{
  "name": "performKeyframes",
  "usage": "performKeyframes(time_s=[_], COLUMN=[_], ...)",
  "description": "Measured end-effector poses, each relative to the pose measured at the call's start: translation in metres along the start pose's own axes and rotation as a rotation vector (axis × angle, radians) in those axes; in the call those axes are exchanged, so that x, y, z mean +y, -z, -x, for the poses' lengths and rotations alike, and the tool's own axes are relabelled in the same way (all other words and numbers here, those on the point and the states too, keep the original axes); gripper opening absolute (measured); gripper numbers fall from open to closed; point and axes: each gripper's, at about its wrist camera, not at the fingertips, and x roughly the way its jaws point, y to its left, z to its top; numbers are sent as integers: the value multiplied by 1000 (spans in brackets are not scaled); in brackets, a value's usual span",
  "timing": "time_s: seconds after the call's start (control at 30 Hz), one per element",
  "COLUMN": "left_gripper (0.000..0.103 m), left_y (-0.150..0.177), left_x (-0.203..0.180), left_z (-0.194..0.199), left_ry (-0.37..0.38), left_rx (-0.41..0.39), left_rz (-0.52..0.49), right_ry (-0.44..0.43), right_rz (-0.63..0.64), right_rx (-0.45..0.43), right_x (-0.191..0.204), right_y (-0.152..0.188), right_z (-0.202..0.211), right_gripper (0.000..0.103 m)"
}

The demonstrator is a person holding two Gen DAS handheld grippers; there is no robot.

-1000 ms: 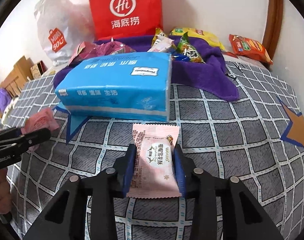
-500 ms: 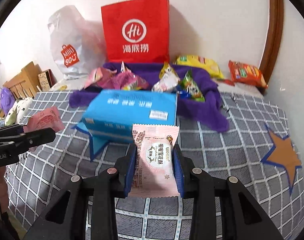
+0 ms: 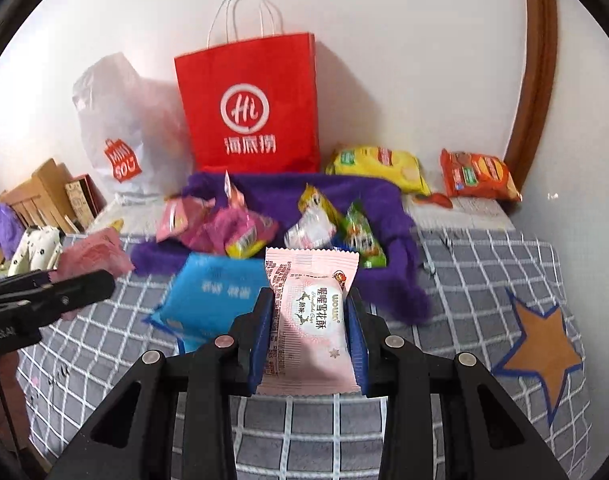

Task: Organize snacks
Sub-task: 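Lift and carry both packets over the tissue pack to the purple towel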

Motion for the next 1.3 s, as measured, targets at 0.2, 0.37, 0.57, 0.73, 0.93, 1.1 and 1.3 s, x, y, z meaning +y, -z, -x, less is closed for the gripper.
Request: performKeyframes(time_s=[0.2,0.37,0.57,0.73,0.93,1.1,1.3], left_gripper=[43,43,43,43,43,43,43], left_y=[-25,-41,-64,-82,-103,-120,-132], left_x=[2,13,21,22,19,15,16], left_z=[1,-3,-10,-19,-32,-39,-51], left_ry=[-11,-27,-33,-36,-39,-49,-53], left_rx=[-27,-27,-35,-40,-41,-59,-60], left_rz=[5,26,29,23,13,-1,-4], right_ry=[5,10,7,5,0,-14,-7], right_rz=[16,30,31,13,1,-11,-22], right_rx=[-44,-48,-42,-43,-49,-44,-1], right_x=[2,5,2,-5,-14,-20,-30], right_y=[-36,-61,-82,-104,-126,-134,-132], right_z=[-2,-14,-32,-50,-67,-82,-106], right_gripper=[35,35,35,35,35,35,35])
